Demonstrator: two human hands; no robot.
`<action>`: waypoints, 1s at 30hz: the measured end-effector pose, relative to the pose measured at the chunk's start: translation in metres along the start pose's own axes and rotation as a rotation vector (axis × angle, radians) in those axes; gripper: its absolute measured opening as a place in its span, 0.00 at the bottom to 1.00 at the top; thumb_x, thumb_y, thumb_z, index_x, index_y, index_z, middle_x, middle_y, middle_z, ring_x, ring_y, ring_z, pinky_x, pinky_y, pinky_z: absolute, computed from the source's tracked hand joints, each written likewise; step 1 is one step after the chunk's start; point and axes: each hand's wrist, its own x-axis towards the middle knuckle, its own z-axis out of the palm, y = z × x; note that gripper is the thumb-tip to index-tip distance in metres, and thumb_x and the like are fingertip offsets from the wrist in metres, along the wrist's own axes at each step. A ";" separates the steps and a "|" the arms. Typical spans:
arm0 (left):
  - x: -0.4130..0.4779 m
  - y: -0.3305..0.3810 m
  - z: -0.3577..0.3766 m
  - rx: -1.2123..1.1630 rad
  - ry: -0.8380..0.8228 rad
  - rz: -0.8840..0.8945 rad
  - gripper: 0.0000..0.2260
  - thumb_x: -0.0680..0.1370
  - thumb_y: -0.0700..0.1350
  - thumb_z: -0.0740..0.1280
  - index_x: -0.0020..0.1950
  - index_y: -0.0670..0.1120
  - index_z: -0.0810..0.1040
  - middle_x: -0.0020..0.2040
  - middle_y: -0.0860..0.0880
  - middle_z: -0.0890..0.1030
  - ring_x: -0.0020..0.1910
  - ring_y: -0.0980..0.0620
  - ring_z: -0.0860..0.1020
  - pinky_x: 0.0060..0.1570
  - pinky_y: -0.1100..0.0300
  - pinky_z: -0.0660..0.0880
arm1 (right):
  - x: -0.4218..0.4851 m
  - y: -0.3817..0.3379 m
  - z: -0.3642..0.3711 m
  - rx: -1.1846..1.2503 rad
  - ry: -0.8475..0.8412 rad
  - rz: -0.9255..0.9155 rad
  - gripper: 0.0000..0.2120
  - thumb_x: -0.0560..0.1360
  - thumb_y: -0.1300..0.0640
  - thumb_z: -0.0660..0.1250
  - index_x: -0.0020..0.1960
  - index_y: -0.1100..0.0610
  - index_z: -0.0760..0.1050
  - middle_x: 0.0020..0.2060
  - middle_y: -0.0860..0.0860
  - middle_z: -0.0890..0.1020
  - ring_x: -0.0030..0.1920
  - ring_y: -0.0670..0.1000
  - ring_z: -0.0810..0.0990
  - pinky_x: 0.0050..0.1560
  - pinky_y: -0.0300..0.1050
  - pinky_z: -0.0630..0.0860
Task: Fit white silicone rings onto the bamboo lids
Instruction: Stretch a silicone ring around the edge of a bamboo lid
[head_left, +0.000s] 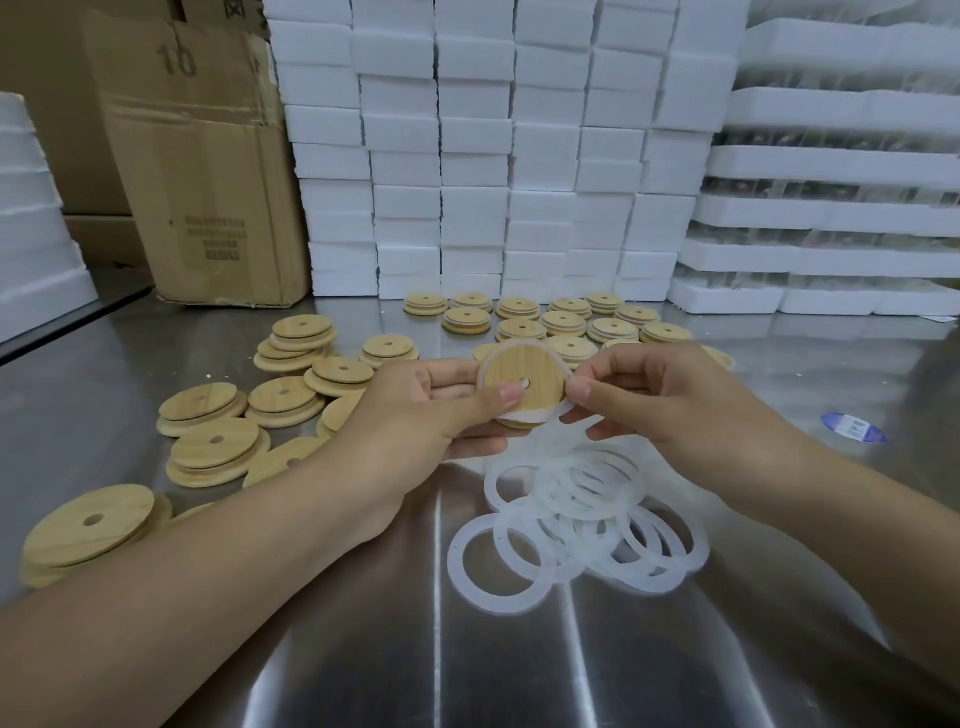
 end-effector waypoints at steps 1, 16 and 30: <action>0.000 0.000 0.000 -0.023 0.009 0.001 0.14 0.76 0.46 0.77 0.61 0.43 0.86 0.53 0.44 0.90 0.54 0.46 0.89 0.52 0.58 0.86 | 0.000 -0.001 -0.001 -0.027 -0.008 0.001 0.07 0.80 0.55 0.72 0.49 0.58 0.86 0.44 0.51 0.89 0.50 0.48 0.88 0.52 0.41 0.84; -0.001 -0.003 0.002 -0.054 0.049 0.048 0.14 0.77 0.45 0.77 0.62 0.43 0.86 0.54 0.44 0.89 0.53 0.46 0.89 0.51 0.57 0.86 | -0.006 -0.003 0.009 0.001 -0.003 0.062 0.08 0.77 0.51 0.75 0.46 0.57 0.87 0.42 0.51 0.89 0.47 0.45 0.88 0.45 0.35 0.82; -0.001 -0.002 0.003 -0.167 -0.048 0.038 0.20 0.77 0.43 0.77 0.67 0.39 0.81 0.58 0.39 0.88 0.61 0.42 0.86 0.60 0.52 0.84 | -0.012 -0.005 0.024 -0.076 0.016 -0.077 0.06 0.75 0.48 0.78 0.42 0.49 0.87 0.43 0.44 0.89 0.48 0.41 0.87 0.50 0.32 0.78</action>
